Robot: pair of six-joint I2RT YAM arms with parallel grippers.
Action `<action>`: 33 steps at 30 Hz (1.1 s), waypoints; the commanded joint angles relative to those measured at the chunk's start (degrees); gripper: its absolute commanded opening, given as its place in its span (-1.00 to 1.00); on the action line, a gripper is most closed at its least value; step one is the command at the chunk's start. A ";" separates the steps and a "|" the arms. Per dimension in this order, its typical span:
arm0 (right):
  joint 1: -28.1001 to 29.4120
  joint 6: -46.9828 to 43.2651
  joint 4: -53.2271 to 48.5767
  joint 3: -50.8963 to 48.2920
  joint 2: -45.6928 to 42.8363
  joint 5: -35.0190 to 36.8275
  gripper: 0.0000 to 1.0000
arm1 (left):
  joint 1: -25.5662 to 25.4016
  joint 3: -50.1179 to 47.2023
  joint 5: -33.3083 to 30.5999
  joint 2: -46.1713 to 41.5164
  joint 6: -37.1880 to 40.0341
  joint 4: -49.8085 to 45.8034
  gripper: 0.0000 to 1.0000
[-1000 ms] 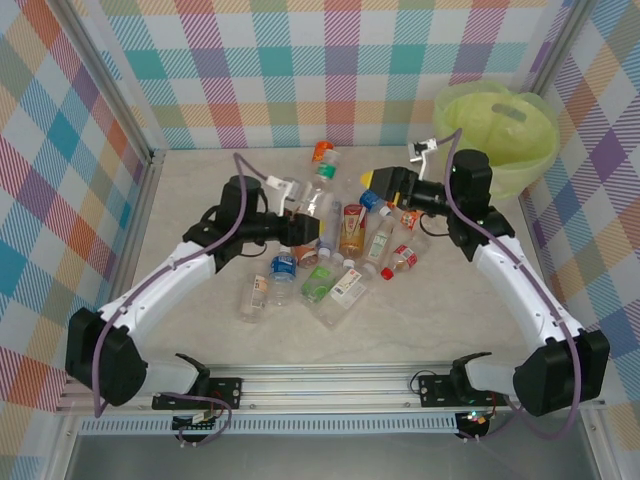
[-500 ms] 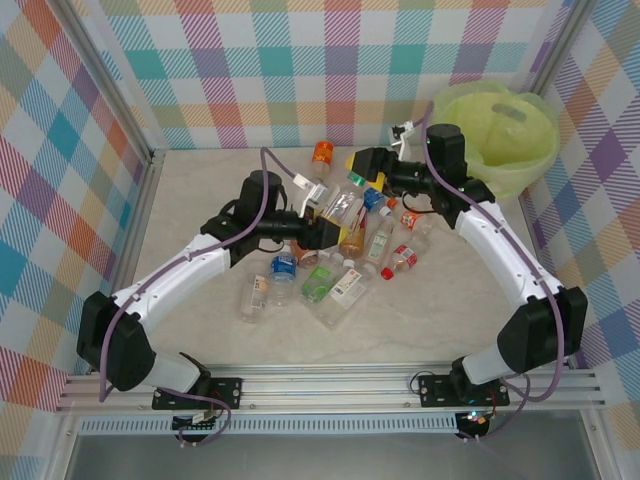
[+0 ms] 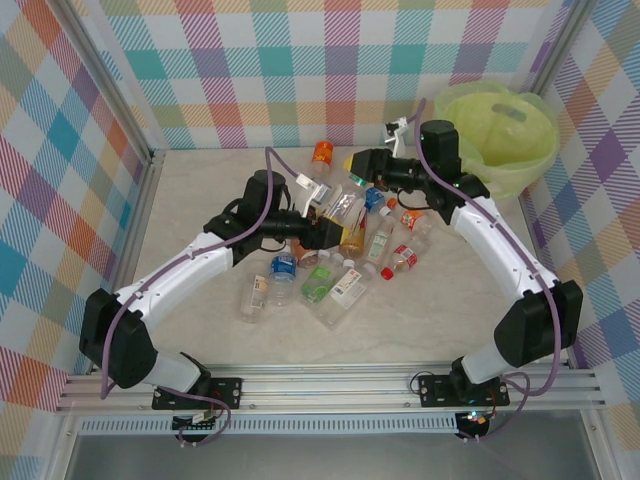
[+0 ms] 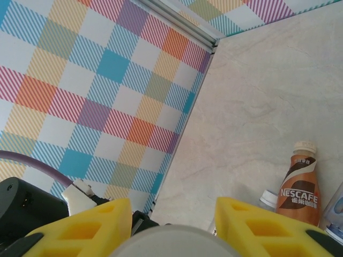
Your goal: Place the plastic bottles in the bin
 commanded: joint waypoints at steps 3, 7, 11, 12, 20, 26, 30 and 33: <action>0.12 -5.50 -2.44 -1.25 -3.76 4.87 -0.57 | -0.92 -2.10 -0.21 -3.03 1.10 3.38 0.51; 0.04 -8.89 -4.36 -0.32 -5.50 8.53 -0.64 | -0.83 -4.73 -1.28 -6.08 0.66 6.87 0.86; -2.31 -12.90 -7.44 3.74 -7.07 12.46 -0.64 | -0.52 -10.07 -5.76 -12.09 -0.39 11.41 1.00; -3.77 -14.40 -8.11 5.28 -7.62 14.23 -0.64 | -0.40 -11.88 -9.47 -14.17 -0.63 11.68 1.00; -11.66 -28.44 -4.36 16.37 -8.37 42.27 -0.61 | 2.32 -24.53 -41.74 -29.91 -10.32 5.09 1.00; -15.23 -35.34 8.99 19.08 -4.43 58.95 -0.59 | 5.72 -28.28 -49.85 -36.87 -19.38 -8.84 1.00; -17.52 -39.65 15.05 18.72 -0.22 65.26 -0.56 | 9.81 -30.01 -47.83 -36.96 -24.42 -14.75 1.00; -19.19 -39.44 11.13 21.00 4.37 65.16 -0.55 | 12.37 -30.76 -44.20 -35.18 -26.50 -16.93 1.00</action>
